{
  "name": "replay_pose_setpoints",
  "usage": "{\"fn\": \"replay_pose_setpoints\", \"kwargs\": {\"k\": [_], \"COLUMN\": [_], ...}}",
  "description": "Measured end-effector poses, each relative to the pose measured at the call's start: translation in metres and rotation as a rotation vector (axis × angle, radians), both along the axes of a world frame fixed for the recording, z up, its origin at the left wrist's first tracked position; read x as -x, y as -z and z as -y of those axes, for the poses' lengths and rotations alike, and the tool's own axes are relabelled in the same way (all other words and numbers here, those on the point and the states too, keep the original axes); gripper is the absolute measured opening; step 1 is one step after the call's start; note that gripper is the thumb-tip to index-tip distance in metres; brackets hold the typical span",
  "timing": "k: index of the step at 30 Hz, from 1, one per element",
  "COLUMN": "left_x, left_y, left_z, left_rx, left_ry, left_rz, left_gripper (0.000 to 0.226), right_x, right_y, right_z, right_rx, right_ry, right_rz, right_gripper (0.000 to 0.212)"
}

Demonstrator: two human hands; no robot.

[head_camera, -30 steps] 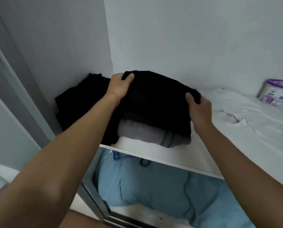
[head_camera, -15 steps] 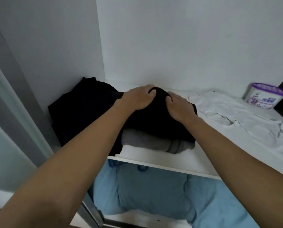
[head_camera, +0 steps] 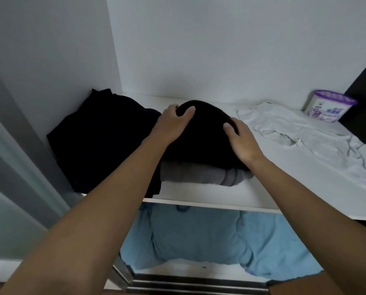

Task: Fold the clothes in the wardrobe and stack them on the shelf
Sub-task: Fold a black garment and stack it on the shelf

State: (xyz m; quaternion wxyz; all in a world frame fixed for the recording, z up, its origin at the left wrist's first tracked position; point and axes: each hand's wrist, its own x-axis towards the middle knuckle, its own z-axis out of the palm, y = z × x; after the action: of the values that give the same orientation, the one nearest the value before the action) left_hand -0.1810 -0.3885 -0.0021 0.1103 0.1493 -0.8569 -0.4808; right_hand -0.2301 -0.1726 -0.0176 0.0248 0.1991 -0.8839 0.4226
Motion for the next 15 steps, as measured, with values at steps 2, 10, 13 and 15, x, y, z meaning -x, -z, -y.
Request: {"fn": "replay_pose_setpoints", "kwargs": {"k": [2, 10, 13, 15], "left_x": [-0.014, -0.065, -0.089, -0.095], "left_y": [-0.003, -0.014, -0.024, -0.032], "left_z": [0.001, 0.022, 0.020, 0.016], "left_rx": [0.030, 0.004, -0.211, -0.330], "left_ry": [-0.127, -0.362, -0.142, 0.036], "left_rz": [-0.073, 0.012, 0.263, 0.392], "left_gripper": [0.090, 0.065, 0.092, 0.105], "right_x": [-0.017, -0.051, -0.046, -0.046], "right_y": [0.004, -0.017, -0.027, -0.032], "right_z": [-0.013, 0.001, 0.008, 0.011], "right_rx": [-0.059, -0.479, -0.273, -0.165], "right_ry": [-0.003, -0.144, -0.049, -0.032], "right_rz": [-0.059, -0.395, -0.339, -0.300], "right_gripper": [0.060, 0.087, 0.051, 0.030]}}
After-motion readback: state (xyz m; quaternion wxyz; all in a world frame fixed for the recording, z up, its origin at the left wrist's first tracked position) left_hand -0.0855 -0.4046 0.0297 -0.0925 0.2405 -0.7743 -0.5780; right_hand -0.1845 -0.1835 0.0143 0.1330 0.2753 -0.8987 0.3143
